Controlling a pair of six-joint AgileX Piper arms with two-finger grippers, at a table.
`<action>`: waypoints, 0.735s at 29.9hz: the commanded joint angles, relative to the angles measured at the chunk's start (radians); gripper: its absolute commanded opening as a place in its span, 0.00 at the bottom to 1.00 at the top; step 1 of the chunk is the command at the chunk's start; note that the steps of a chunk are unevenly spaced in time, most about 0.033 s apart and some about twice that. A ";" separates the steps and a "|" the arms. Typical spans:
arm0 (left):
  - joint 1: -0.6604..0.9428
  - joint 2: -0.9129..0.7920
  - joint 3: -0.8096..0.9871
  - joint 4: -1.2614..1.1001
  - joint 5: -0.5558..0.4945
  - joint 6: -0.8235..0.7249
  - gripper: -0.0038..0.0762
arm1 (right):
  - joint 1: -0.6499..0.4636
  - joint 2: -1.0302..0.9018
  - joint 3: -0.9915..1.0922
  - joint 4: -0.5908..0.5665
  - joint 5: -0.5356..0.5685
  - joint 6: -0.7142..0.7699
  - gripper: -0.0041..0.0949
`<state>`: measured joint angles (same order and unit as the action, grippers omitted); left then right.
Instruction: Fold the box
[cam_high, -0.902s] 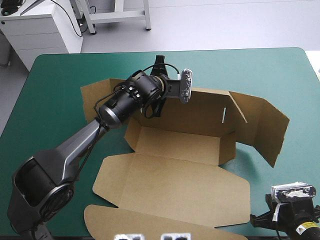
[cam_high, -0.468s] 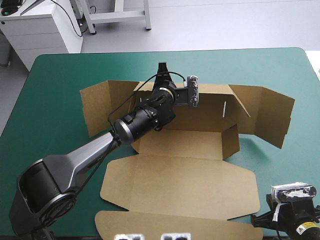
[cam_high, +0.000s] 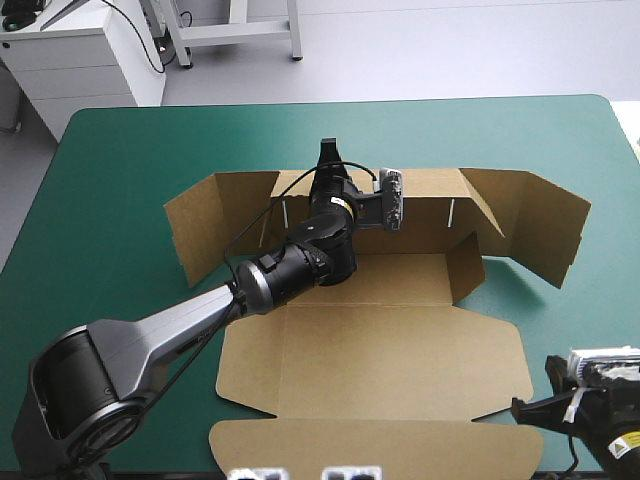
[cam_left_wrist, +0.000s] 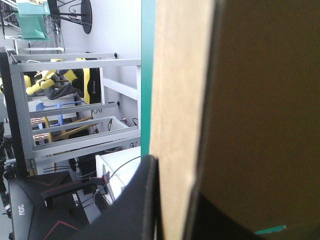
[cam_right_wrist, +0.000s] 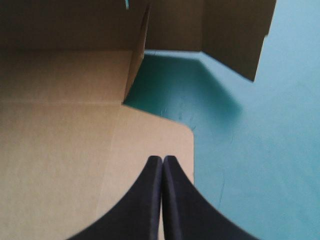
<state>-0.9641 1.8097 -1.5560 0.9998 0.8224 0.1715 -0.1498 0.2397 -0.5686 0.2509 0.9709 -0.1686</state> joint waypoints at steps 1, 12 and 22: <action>-0.034 -0.057 -0.001 0.020 -0.001 -0.027 0.04 | 0.003 0.127 -0.136 -0.009 -0.107 0.037 0.02; -0.079 -0.057 0.006 0.026 0.056 -0.068 0.04 | 0.003 0.664 -0.640 0.054 -0.127 -0.042 0.02; -0.125 -0.057 0.006 0.020 0.074 -0.068 0.04 | 0.003 1.072 -0.990 0.207 -0.021 -0.134 0.02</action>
<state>-1.0615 1.7986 -1.5329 1.0391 0.9330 0.1226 -0.1480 1.2462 -1.4648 0.4156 0.9681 -0.2860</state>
